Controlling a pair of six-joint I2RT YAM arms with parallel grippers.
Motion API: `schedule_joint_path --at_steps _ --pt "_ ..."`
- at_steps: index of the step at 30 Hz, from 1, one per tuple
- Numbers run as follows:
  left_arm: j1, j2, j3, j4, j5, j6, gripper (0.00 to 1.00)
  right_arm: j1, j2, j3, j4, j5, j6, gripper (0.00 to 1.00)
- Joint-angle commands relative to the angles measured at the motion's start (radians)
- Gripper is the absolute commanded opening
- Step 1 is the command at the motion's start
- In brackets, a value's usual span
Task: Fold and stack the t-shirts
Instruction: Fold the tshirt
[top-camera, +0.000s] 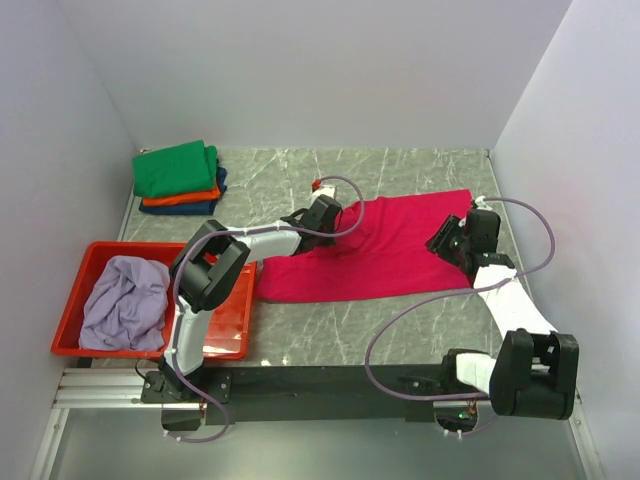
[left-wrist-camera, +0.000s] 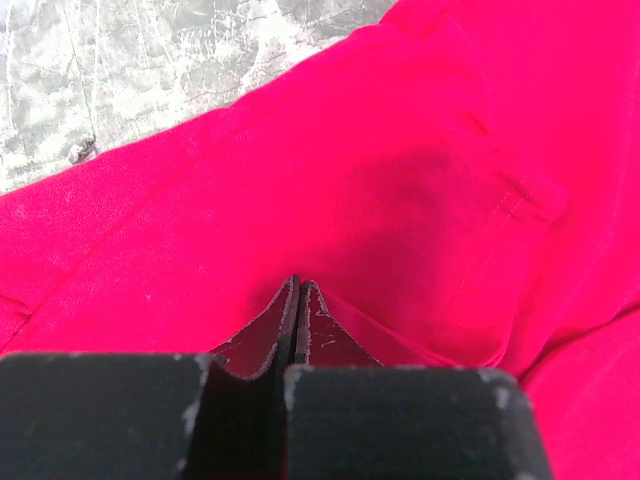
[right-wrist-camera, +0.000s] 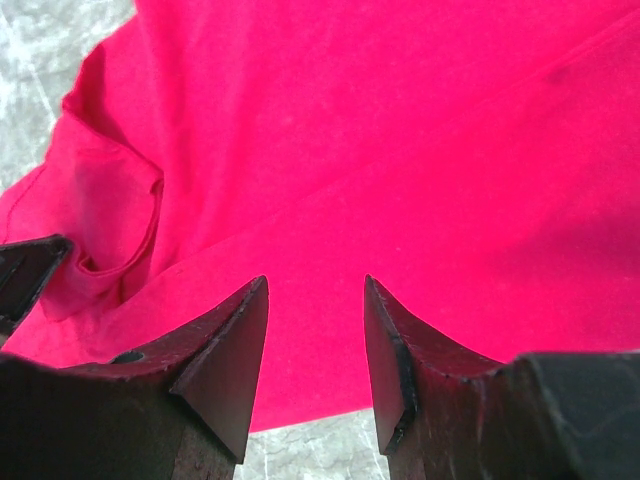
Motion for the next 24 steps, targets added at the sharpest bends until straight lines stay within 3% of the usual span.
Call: schedule_joint_path --at_steps 1,7,13,24 --pt "-0.007 -0.07 0.001 0.033 0.006 0.003 0.0 0.007 0.014 0.086 -0.016 0.05 -0.022 0.5" --pt "-0.005 -0.171 -0.068 0.059 -0.006 0.006 0.0 0.007 0.115 0.305 -0.131 0.228 -0.023 0.51" --pt "-0.001 -0.243 -0.149 0.102 0.0 -0.006 0.0 -0.009 0.37 0.583 -0.243 0.34 -0.031 0.51" --pt "0.001 -0.302 -0.238 0.168 0.06 -0.029 0.0 -0.111 0.884 1.054 -0.377 0.334 -0.016 0.51"
